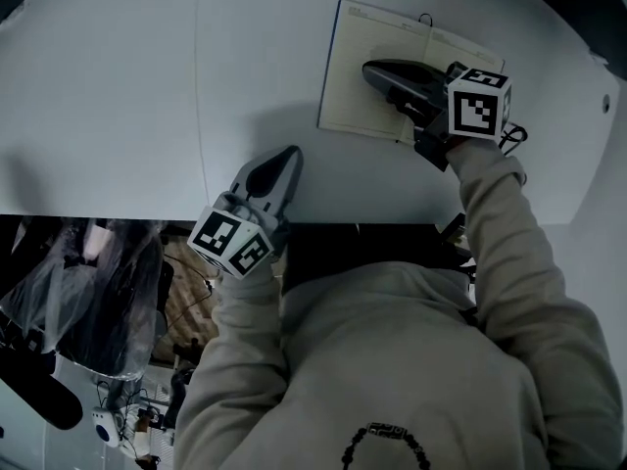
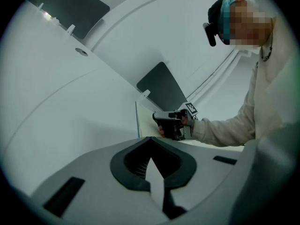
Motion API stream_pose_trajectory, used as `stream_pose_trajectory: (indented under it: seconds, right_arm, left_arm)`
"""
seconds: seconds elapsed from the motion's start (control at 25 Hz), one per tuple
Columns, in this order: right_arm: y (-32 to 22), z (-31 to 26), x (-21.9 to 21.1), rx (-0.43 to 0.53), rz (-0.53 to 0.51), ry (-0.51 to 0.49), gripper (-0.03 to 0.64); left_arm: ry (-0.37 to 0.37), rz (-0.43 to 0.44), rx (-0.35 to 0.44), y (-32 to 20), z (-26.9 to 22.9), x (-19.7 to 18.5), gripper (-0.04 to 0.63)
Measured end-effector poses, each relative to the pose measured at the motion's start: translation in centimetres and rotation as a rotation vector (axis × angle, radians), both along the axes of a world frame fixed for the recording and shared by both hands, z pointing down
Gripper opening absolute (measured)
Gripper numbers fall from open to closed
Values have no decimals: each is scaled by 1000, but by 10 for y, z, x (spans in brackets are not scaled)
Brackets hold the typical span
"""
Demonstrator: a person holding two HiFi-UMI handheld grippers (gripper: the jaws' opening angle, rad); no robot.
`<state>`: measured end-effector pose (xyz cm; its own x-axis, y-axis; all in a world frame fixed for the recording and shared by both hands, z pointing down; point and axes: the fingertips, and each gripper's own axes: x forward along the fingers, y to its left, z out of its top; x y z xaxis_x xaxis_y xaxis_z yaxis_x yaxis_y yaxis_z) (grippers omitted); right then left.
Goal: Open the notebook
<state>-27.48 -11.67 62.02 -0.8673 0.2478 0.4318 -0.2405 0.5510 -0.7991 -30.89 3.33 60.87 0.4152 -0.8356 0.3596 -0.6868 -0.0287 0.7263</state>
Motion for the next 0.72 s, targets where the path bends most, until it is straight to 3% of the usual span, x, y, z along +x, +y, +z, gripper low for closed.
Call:
stream_pose_trajectory:
  seconds: [0.24,0.48,0.72]
  right_arm:
    - [-5,3,-1,-7,34,-16,23]
    - [3,0,2,5,-48,-25,23]
    - [6,-29,25,87,-120,-54,23]
  left_arm:
    - [4,-1,8,-1,4,-1,-5]
    - [-24,-6,20,-3,-3,-11,-5]
    - [-81,23,40,-9,-22,-11,-5]
